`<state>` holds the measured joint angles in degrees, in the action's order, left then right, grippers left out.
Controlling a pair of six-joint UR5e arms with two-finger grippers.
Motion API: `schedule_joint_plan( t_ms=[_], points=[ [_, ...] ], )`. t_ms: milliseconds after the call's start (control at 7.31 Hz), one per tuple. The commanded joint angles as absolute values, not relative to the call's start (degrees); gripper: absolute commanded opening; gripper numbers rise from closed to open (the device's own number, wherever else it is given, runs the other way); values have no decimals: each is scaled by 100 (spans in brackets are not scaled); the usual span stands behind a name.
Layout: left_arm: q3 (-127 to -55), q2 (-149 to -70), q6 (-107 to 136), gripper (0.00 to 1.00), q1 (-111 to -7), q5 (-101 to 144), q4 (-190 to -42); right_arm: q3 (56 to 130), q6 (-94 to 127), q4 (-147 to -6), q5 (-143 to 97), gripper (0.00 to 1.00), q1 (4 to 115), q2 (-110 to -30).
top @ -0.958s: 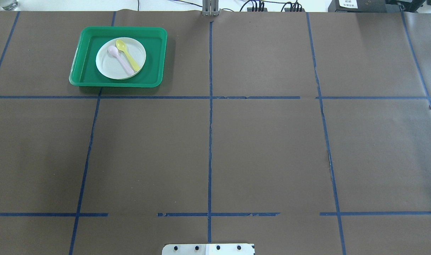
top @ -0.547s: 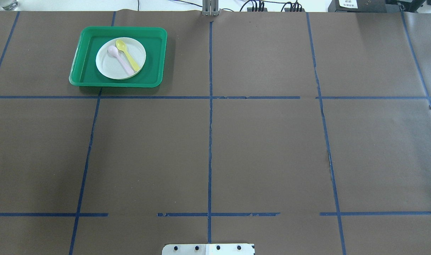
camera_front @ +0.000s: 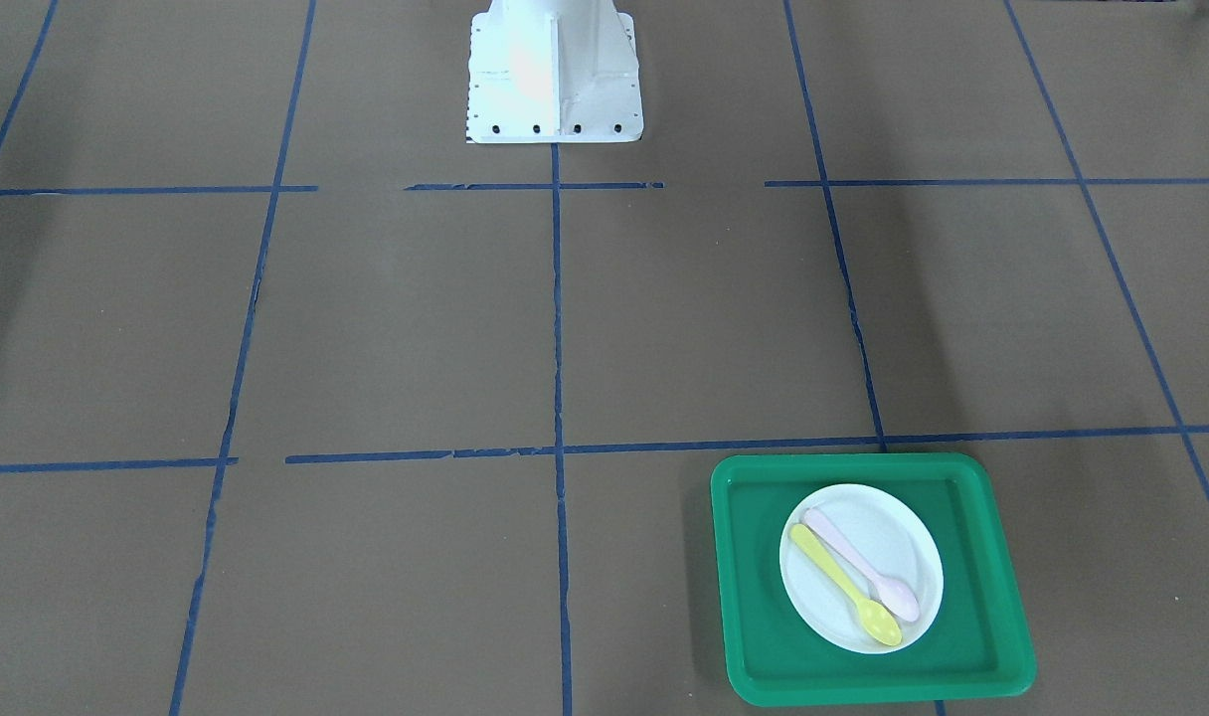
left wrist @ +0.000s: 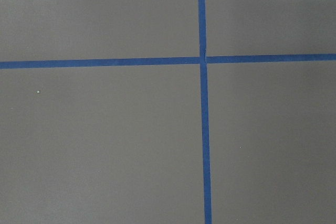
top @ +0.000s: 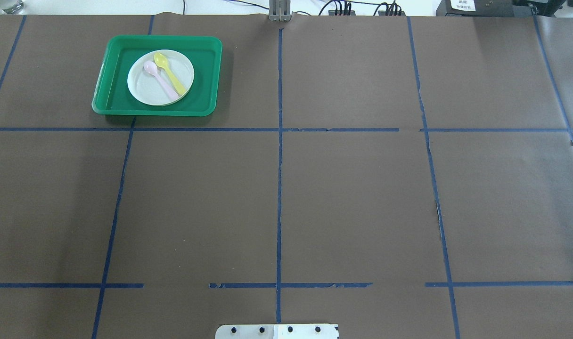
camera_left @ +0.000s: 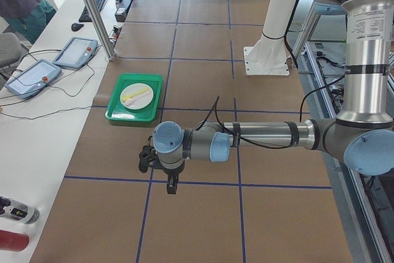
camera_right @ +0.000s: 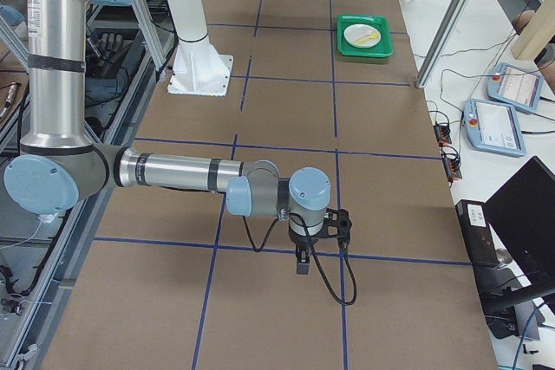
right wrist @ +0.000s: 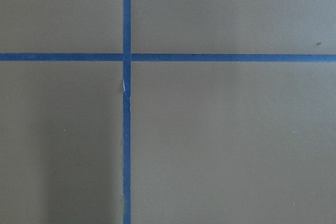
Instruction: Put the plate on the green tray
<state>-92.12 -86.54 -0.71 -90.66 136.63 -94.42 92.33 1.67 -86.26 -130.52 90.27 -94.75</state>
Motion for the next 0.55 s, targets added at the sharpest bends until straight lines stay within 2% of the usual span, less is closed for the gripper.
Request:
schedule_joint_plan(
  t_ms=[0,411],
  points=[
    [-9228,-8718,-114,100,-9053,13623,-9448,9237,167,-8622,-13052,100,9026,-9475],
    [-9361,-8684,-123,100,-9053,13623,-9422,9237,167,-8631,-13052,100,9026,-9475]
  ],
)
